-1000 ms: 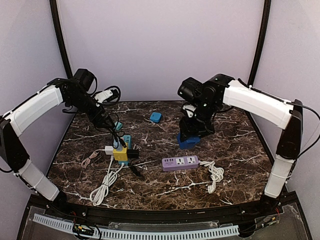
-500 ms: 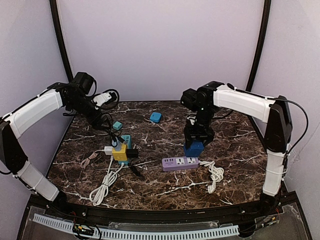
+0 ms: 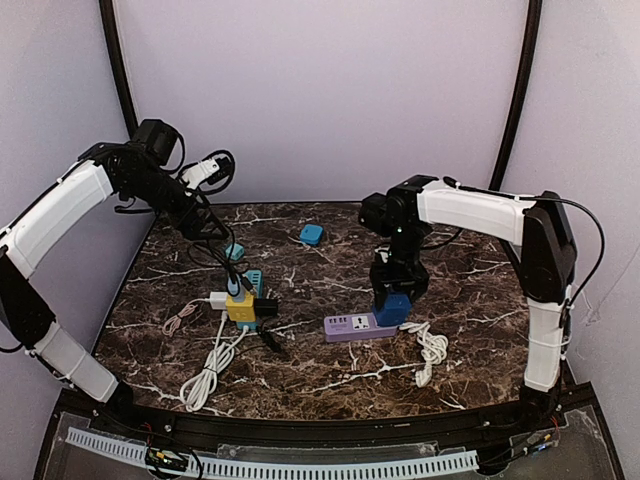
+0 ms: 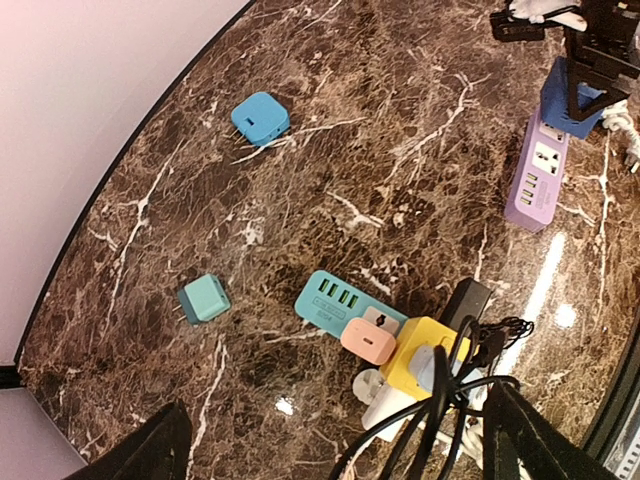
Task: Insert the plug
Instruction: Pick up the plug from the center of the board.
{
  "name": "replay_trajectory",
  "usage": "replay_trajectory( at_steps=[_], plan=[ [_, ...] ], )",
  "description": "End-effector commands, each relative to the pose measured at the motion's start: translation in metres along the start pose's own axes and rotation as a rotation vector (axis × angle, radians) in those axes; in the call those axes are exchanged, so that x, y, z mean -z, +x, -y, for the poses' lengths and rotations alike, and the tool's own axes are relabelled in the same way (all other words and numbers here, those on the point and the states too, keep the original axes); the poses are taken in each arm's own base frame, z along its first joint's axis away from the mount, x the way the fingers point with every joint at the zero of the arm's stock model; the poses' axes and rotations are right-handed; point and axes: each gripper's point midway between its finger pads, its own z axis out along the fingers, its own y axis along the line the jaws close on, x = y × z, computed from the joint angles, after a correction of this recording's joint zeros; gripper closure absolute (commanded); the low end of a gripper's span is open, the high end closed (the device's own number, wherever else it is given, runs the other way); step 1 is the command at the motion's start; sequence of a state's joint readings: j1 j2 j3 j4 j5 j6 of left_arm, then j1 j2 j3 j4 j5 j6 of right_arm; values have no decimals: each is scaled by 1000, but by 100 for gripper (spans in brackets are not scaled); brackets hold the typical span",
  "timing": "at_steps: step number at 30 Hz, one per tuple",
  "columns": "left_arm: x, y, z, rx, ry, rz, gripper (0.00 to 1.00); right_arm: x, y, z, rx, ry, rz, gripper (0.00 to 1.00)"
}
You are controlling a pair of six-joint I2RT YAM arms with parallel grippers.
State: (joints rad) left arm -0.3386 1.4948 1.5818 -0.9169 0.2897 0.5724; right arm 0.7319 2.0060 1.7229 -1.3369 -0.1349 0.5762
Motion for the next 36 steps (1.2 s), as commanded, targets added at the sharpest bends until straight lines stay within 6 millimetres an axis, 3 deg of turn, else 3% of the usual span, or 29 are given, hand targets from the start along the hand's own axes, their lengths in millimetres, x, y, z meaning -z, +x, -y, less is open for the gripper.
replay_trajectory(
  at_steps=[1, 14, 19, 29, 33, 36],
  plan=[
    [9, 5, 17, 10, 73, -6, 10, 4, 22, 19, -9, 98, -111, 100],
    [3, 11, 15, 14, 74, -27, 10, -9, 41, 12, 19, 132, -158, 100],
    [2, 11, 14, 16, 75, -28, 10, 1, 42, 13, -16, 140, -112, 100],
    [4, 10, 16, 20, 79, -23, 10, -14, 36, 18, -78, 203, -124, 100],
    [12, -6, 20, 20, 102, 43, 15, -28, 39, 27, -87, 253, -157, 100],
    [16, -35, 47, -10, 217, 148, 17, -32, 31, 25, -65, 262, -151, 100]
  ],
)
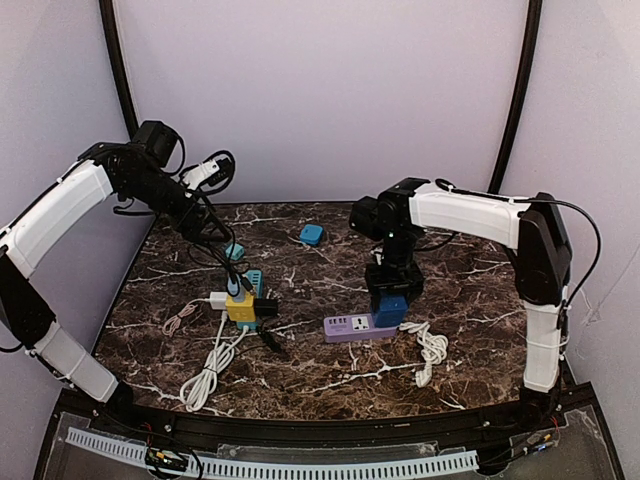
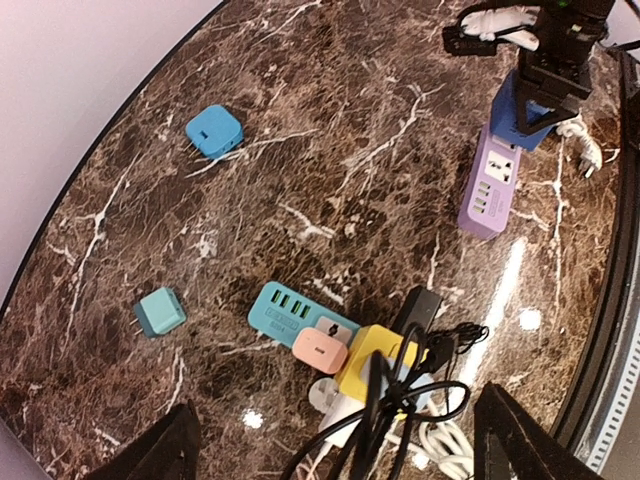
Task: Insert the plug
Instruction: Pick up the plug from the center of the board.
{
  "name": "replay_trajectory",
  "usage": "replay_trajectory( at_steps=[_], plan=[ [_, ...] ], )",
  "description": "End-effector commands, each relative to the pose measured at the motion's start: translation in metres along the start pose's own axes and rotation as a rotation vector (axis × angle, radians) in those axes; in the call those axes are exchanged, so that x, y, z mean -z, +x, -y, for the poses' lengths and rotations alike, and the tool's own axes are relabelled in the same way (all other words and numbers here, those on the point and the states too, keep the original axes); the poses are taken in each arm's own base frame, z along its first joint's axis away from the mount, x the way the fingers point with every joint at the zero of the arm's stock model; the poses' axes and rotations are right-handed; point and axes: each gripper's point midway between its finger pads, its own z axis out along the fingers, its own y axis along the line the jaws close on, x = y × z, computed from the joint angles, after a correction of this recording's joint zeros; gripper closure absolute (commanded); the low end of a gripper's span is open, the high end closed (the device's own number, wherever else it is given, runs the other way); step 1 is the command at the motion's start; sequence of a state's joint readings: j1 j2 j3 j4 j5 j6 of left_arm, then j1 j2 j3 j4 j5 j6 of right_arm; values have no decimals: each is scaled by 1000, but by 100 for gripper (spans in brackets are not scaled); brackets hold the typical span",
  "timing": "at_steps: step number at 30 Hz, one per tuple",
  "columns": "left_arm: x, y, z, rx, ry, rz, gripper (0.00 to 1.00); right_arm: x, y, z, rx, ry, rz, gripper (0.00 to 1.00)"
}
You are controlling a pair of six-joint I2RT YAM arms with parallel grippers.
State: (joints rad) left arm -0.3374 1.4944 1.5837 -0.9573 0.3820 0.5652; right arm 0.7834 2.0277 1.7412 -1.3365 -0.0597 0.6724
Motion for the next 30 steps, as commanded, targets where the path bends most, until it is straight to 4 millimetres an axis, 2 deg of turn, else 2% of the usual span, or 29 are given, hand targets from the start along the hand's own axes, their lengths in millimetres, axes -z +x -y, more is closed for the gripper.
replay_trajectory(
  at_steps=[1, 2, 3, 4, 7, 10, 14, 18, 21, 22, 23, 24, 25, 26, 27, 28, 29, 30],
  plan=[
    [6, -39, 38, -57, 140, 129, 17, -25, 26, 30, -4, 195, -170, 100],
    [-1, -47, 56, -117, 165, 131, 17, -23, 23, 28, 2, 191, -161, 100],
    [-11, -48, 60, -150, 153, 104, 17, -21, 19, 26, 6, 182, -149, 100],
    [-22, -55, 78, -215, 179, 97, 17, -19, 16, 24, 11, 169, -135, 100],
    [-32, -75, 102, -264, 261, 150, 16, -10, 3, 17, 20, 106, -61, 100],
    [-34, -92, 106, -241, 297, 206, 16, 7, -6, 12, 12, 27, 18, 100],
    [-26, -97, 100, -312, 249, 214, 16, 46, -9, 11, 9, -46, 146, 100],
    [-12, -73, 86, -429, 134, 100, 15, 81, -9, 5, 17, -146, 273, 100],
    [11, -62, 92, -567, 113, 90, 14, 109, -10, -8, 55, -270, 379, 100],
    [25, -67, 100, -612, 115, 138, 14, 118, -10, -14, 73, -310, 416, 100],
    [26, -72, 105, -673, 111, 183, 13, 129, -12, -21, 93, -359, 463, 100],
    [38, -79, 114, -709, 103, 248, 12, 139, -11, -26, 109, -398, 498, 100],
    [41, -91, 126, -775, 79, 332, 11, 147, -10, -29, 122, -428, 526, 100],
    [40, -97, 133, -819, 64, 369, 10, 155, -8, -33, 131, -454, 553, 100],
    [34, -106, 154, -918, 52, 438, 10, 162, -5, -35, 143, -472, 577, 100],
    [28, -108, 161, -965, 21, 452, 9, 169, -2, -38, 153, -492, 598, 100],
    [19, -113, 184, -1060, 2, 524, 8, 175, 1, -42, 168, -512, 616, 100],
    [13, -114, 190, -1101, -26, 544, 7, 180, 5, -45, 180, -530, 633, 100]
  ],
)
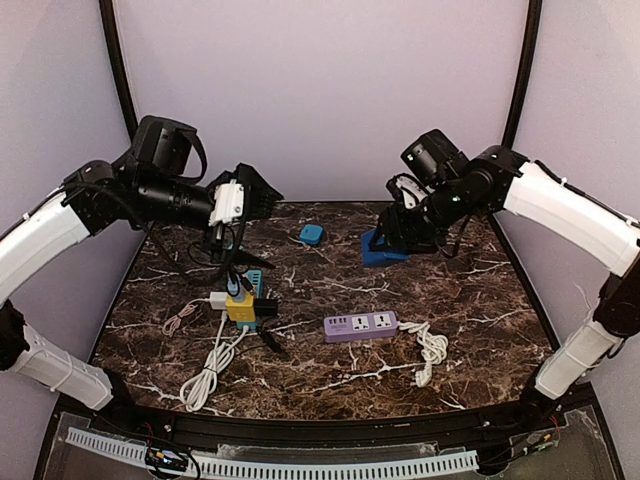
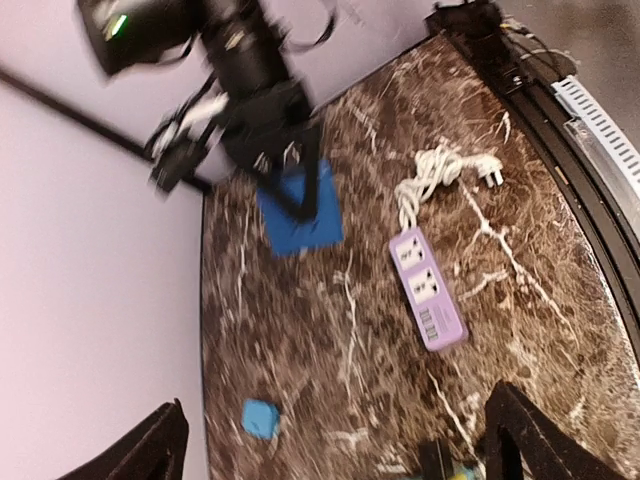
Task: Insert the plug
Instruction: Pick up the plug from the center of the board.
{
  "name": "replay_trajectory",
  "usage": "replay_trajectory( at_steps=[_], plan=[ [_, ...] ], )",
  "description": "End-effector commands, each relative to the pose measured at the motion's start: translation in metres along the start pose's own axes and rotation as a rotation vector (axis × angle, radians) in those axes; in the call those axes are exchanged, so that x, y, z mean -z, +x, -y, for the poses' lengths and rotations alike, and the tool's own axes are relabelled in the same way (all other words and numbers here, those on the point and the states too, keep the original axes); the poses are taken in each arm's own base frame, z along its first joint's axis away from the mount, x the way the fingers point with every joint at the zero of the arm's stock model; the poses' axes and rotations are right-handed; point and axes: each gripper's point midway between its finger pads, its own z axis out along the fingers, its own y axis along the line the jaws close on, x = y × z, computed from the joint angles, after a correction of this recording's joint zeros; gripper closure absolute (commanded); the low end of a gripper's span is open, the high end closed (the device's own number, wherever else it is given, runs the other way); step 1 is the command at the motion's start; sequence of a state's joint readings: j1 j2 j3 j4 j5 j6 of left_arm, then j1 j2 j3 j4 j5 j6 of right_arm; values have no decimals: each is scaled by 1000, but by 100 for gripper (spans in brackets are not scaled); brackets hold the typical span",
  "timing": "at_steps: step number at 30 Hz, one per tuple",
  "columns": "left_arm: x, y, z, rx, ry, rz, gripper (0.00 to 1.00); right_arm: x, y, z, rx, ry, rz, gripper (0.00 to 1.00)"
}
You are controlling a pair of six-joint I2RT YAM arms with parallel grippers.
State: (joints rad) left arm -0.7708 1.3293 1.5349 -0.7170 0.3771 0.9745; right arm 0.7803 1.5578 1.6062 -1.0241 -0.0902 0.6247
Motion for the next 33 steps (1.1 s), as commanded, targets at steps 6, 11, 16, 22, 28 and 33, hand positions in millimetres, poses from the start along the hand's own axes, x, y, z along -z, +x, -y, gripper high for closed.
replay_trajectory(
  at_steps=[6, 11, 16, 22, 28, 33],
  plan=[
    [-78, -62, -1, -272, -244, 207, 1, 34, -3, -59, 107, -287, 182, 100],
    [-112, -54, -13, -210, -278, 186, 1, 35, 2, -65, 145, -323, 181, 100],
    [-132, -47, -21, -121, -282, 161, 12, 33, 5, -74, 178, -372, 160, 100],
    [-135, -46, -19, -107, -282, 170, 53, 27, 7, -78, 197, -387, 142, 100],
    [-130, -46, -17, -58, -278, 182, 99, 35, 4, -84, 252, -415, 174, 100],
    [-115, -55, -11, 51, -246, 241, 99, 66, -3, -91, 471, -447, 342, 28]
  ],
)
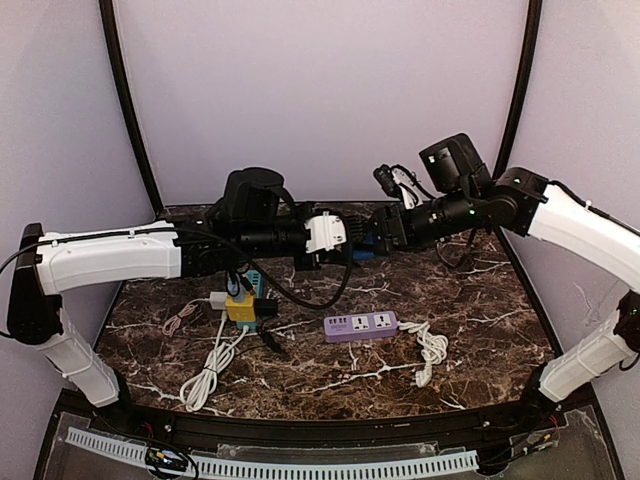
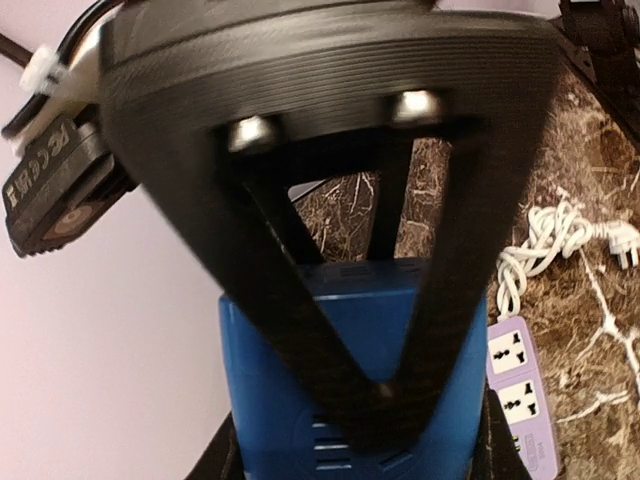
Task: Insert the plug
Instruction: Pick up the plug from the center of the board.
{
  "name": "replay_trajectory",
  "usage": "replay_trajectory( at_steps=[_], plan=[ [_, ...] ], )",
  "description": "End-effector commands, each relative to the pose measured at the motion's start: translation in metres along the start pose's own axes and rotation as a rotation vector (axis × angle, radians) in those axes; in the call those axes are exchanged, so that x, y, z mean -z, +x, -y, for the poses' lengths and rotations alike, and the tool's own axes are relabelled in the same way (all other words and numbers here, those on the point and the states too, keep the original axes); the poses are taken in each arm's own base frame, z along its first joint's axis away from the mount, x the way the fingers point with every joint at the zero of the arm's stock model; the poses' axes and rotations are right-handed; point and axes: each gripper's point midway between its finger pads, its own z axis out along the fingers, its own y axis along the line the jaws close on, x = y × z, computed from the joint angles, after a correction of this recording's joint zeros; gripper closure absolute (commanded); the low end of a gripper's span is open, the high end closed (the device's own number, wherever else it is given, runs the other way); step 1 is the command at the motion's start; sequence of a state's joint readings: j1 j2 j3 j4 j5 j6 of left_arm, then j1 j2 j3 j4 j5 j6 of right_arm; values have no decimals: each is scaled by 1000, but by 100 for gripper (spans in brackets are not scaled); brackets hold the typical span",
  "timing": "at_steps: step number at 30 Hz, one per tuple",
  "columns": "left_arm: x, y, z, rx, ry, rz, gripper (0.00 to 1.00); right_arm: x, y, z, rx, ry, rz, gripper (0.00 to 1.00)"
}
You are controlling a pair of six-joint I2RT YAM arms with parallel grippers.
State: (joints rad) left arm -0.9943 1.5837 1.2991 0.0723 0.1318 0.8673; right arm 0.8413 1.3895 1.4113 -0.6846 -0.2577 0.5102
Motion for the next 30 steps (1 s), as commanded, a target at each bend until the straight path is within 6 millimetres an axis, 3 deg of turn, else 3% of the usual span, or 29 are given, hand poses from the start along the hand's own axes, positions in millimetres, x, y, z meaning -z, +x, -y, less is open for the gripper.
replay_trajectory(
  at_steps=[1, 3, 5, 7, 9, 11, 14, 22, 27, 30],
  plan=[
    [24, -32, -8, 141, -2, 121, 99, 37, -28, -38, 331, -118, 208, 21],
    [34, -39, -2, 189, 35, 158, 99, 59, -32, -48, 487, -126, 299, 8],
    [46, -51, 3, 237, 79, 213, 99, 80, -32, -57, 644, -145, 407, 2],
    [56, -60, 10, 290, 131, 265, 99, 102, -19, -74, 807, -234, 506, 1],
    [66, -72, 13, 337, 175, 321, 99, 107, 2, -86, 937, -336, 541, 1],
    [74, -83, 14, 367, 207, 374, 99, 106, 22, -92, 1047, -411, 539, 1],
    [79, -91, 18, 380, 247, 416, 99, 103, 33, -94, 1132, -438, 546, 1],
    [73, -88, 22, 386, 259, 408, 99, 94, 20, -103, 1165, -419, 537, 1],
    [70, -88, 19, 386, 247, 405, 99, 74, 21, -107, 1162, -427, 469, 2],
    [67, -84, 19, 386, 239, 393, 99, 65, 14, -106, 1134, -412, 440, 15]
  ],
)
